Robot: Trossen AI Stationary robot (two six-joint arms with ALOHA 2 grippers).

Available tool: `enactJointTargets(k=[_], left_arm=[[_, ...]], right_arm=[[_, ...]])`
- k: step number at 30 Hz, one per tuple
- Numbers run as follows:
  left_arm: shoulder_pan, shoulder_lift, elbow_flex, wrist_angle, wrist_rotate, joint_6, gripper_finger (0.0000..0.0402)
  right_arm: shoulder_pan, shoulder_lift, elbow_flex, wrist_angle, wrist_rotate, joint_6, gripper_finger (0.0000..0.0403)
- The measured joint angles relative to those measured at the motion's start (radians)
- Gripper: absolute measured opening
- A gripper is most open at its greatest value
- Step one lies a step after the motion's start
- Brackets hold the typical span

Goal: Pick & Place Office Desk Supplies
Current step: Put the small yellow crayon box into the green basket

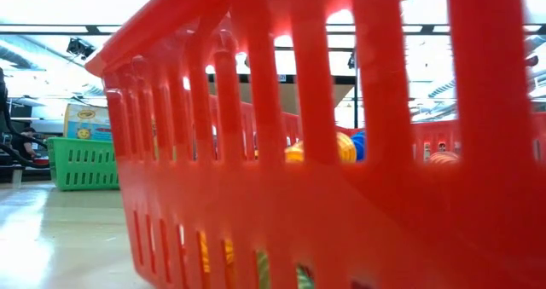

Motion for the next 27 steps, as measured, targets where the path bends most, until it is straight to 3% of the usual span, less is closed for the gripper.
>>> enactJointTargets(k=[5,9,16,22,27], left_arm=[[-0.027,-0.014,-0.01,0.124,0.013,-0.002,0.0052],[-0.033,-0.039,-0.108,0.306,0.033,0.012,0.0052],[-0.016,-0.113,-0.361,0.669,0.07,0.05,0.0052],[-0.016,-0.237,-0.641,1.123,0.085,0.163,0.0052],[-0.016,-0.309,-0.843,1.332,0.122,0.178,0.0052]], right_arm=[[0.0,0.189,0.172,-0.178,0.105,-0.244,0.021],[0.002,0.274,0.241,-0.207,0.161,-0.365,0.021],[0.021,0.287,0.258,-0.172,0.191,-0.498,0.021],[0.042,0.275,0.257,-0.151,0.203,-0.537,0.021],[0.042,0.274,0.258,-0.076,0.202,-0.634,0.021]])
